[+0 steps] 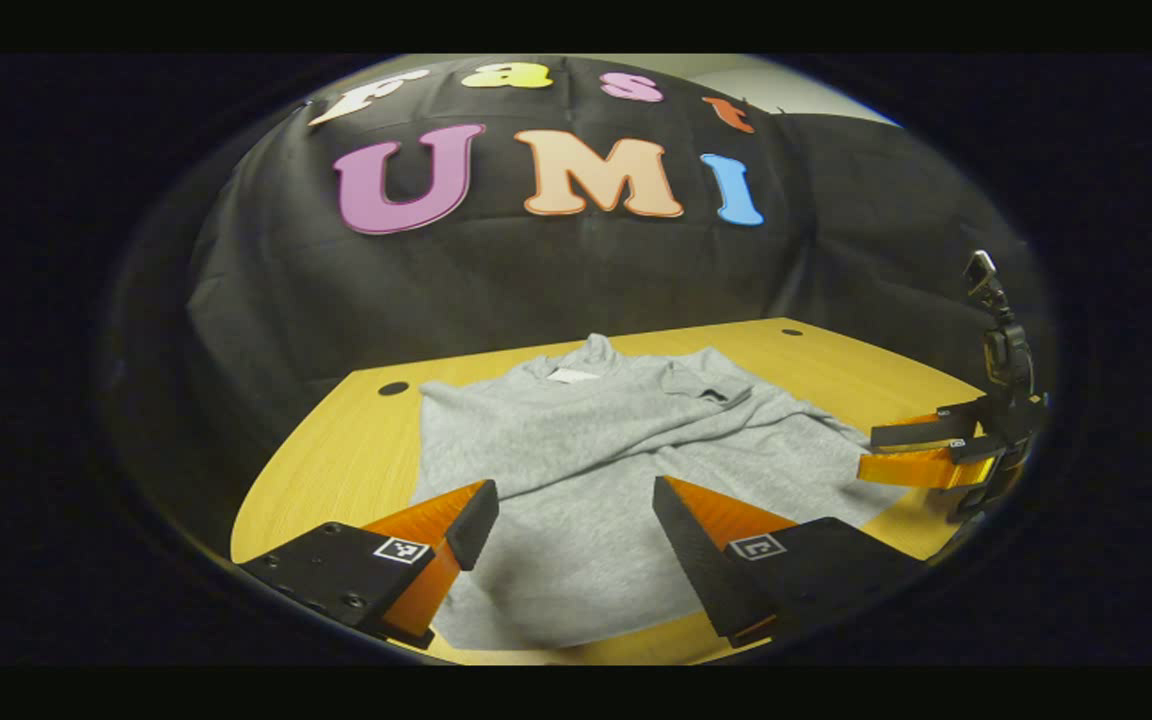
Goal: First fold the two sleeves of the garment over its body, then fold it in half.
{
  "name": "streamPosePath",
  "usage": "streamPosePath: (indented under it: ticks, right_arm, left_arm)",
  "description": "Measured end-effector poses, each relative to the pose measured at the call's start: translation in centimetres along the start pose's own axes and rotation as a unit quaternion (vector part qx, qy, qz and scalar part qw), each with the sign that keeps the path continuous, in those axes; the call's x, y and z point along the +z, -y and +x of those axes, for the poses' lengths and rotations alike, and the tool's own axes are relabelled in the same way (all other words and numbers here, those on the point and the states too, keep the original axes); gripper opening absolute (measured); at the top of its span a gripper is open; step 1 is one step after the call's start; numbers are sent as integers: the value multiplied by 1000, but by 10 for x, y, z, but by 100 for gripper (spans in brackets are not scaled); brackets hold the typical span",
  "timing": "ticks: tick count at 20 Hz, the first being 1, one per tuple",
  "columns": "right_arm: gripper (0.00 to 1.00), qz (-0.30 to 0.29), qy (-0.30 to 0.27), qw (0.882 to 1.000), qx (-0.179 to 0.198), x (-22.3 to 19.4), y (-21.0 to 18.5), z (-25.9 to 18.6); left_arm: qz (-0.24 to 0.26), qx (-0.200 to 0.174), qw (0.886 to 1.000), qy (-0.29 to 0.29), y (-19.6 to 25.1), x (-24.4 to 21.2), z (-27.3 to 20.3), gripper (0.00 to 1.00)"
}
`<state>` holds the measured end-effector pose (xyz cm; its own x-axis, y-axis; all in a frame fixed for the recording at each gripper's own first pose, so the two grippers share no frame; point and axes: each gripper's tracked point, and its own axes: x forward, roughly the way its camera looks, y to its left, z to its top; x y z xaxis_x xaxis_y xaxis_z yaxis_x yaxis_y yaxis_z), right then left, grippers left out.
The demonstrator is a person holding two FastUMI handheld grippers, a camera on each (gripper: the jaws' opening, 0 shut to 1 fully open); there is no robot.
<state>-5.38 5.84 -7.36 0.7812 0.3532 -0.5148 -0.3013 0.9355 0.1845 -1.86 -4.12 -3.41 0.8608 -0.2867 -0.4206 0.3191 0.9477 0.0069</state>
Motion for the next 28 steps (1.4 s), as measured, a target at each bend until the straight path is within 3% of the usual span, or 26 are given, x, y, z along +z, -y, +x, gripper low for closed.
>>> streamPosePath:
  ticks: [9,14,15,16,18,19,20,21,22,23,24,25,26,27,28]
  right_arm:
    - [98,-9,-24,999,-27,-24,6,-12]
    - [98,-20,-29,999,-39,-29,7,-12]
    - [92,-25,-29,998,-41,-30,6,-11]
    - [98,-31,-29,998,-43,-30,5,-10]
    - [98,-48,-31,997,-49,-33,4,-10]
    - [92,-53,-32,997,-53,-34,5,-10]
    - [96,-59,-35,996,-59,-35,5,-9]
    - [89,-60,-40,995,-64,-36,6,-10]
    - [94,-58,-44,995,-67,-36,7,-10]
    - [94,-56,-48,995,-71,-36,9,-9]
    - [80,-51,-50,995,-71,-35,10,-10]
    - [75,-48,-50,995,-73,-37,13,-9]
    - [59,-39,-48,995,-73,-36,12,-9]
    - [43,-39,-47,995,-73,-37,11,-9]
    - [36,-37,-48,996,-69,-37,8,-9]
  left_arm:
    - [-27,44,997,-60,-22,-68,-29,93]
    - [-46,53,995,-68,-28,-82,-36,92]
    - [-47,53,995,-69,-27,-83,-35,92]
    - [-45,54,995,-71,-27,-84,-34,92]
    - [-41,55,995,-75,-27,-86,-33,92]
    - [-43,55,995,-76,-27,-87,-33,93]
    - [-48,54,994,-81,-27,-88,-33,95]
    - [-51,53,994,-80,-27,-88,-34,93]
    - [-52,52,994,-81,-27,-89,-34,94]
    - [-52,49,994,-81,-25,-89,-33,94]
    - [-50,47,994,-81,-24,-88,-34,93]
    - [-51,41,995,-81,-21,-88,-34,89]
    - [-51,36,995,-81,-19,-88,-33,86]
    - [-52,29,995,-81,-14,-87,-33,76]
    - [-55,21,995,-80,-9,-86,-31,70]
